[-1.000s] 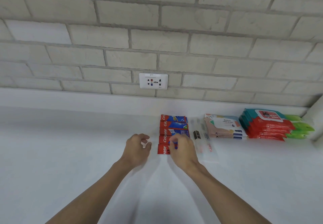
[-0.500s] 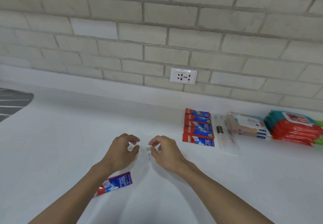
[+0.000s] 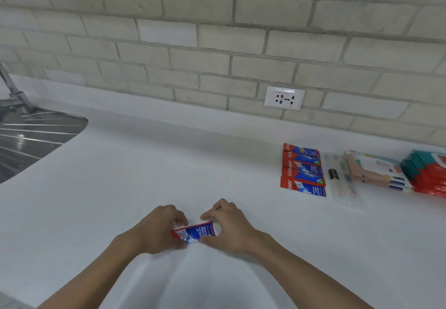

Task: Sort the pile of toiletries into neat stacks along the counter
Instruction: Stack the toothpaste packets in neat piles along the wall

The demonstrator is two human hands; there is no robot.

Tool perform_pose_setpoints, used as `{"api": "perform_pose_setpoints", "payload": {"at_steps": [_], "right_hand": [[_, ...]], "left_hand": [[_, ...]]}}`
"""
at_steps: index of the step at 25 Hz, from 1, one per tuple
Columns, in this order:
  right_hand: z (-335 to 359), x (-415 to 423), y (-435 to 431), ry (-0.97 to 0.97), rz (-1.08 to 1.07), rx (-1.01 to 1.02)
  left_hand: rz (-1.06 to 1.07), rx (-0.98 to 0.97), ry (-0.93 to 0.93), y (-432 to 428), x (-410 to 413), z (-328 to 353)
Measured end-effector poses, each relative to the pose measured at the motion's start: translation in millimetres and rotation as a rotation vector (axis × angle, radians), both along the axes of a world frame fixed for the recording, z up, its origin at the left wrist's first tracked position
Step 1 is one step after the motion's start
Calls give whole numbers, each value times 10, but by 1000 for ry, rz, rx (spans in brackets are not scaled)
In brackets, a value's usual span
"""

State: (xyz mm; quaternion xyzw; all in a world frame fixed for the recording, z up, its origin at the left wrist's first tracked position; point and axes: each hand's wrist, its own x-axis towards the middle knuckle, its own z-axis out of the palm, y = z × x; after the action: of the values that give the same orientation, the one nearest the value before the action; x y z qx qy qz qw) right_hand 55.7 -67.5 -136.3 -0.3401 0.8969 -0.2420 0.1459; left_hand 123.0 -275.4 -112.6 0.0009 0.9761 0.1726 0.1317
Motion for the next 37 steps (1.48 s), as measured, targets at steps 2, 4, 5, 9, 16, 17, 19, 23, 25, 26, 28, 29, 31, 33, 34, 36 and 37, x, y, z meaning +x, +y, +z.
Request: {"api": "perform_pose_setpoints", "payload": {"at_steps": [2,4,5,9,16,17,19,23,25,26,28,29,31,33,34,36,37], "right_hand": [[-6,2,-15,24,11,-6],[25,4,-33,-3,-1,-19],[50,4,-41,-18,-7,-16],[99,10,-36,-111,-70,-64],[156,-77,181,-286,-227,-170],[165,-95,220,-293,-245,-176],[188,-132,309,-301,-279,-187],[209,-230,524,-312,-345,-200],[220,-276,652,-318,-384,-214],[229,-293,702,-313,-403,-218],[246,-362,859,-304,-462,-241],[250,-407,944,-298,-494,-259],[250,-486,1121,-294,-555,-293],[238,-560,1292,-284,-620,-347],[241,-592,1375,-277,-658,-383],[252,-654,1513,-265,-733,-452],[255,-696,1584,-249,-767,-474]], "left_hand": [[6,15,9,9,-20,9],[9,38,0,18,-61,28],[1,42,-14,18,-81,32],[-49,68,-85,24,-151,28],[-120,132,-113,72,-397,116],[-123,149,-109,95,-429,117],[-137,188,-99,162,-500,118],[-194,236,-88,359,-681,138],[-217,255,-87,490,-791,142],[-218,270,-79,540,-831,144],[-209,308,-48,674,-955,143],[-198,326,-28,735,-1028,134],[-161,381,-3,862,-1163,110],[-105,450,12,1022,-1277,84],[-74,484,17,1121,-1330,75],[8,558,32,1309,-1422,65],[46,584,40,1411,-1474,67]]}}
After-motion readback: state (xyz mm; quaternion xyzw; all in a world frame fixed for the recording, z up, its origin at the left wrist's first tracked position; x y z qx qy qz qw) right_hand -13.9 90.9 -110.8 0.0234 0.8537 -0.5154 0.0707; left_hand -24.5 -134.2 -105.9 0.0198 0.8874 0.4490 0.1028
